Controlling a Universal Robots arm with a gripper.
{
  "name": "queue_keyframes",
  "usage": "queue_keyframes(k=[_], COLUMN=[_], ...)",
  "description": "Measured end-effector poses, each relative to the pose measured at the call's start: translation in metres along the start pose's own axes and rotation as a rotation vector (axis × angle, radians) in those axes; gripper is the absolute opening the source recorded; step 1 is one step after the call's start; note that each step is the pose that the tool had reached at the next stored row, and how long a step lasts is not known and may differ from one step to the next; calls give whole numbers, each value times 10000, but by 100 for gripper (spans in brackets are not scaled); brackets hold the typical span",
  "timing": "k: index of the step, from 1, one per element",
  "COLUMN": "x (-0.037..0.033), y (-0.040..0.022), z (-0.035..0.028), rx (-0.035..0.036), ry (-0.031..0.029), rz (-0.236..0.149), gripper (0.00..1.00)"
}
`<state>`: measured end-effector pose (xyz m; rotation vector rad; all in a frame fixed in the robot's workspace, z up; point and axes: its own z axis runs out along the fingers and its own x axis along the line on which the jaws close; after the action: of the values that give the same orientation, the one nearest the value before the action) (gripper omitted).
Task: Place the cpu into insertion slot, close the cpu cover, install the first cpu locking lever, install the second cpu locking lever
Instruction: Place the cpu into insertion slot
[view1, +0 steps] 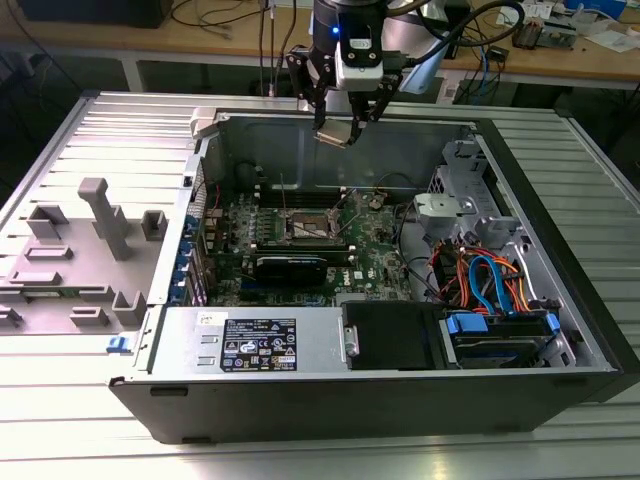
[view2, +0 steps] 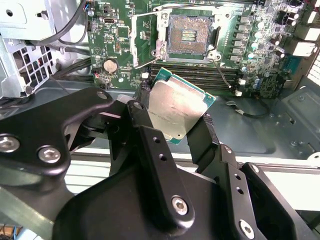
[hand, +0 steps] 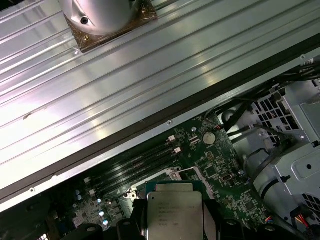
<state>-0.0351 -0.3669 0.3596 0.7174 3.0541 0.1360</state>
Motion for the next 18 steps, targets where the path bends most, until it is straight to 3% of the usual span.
queue_keyframes(k=[18], x=[0], y=[0], z=[0], rx=[-10], ry=[-43], rz=[521], gripper=[54])
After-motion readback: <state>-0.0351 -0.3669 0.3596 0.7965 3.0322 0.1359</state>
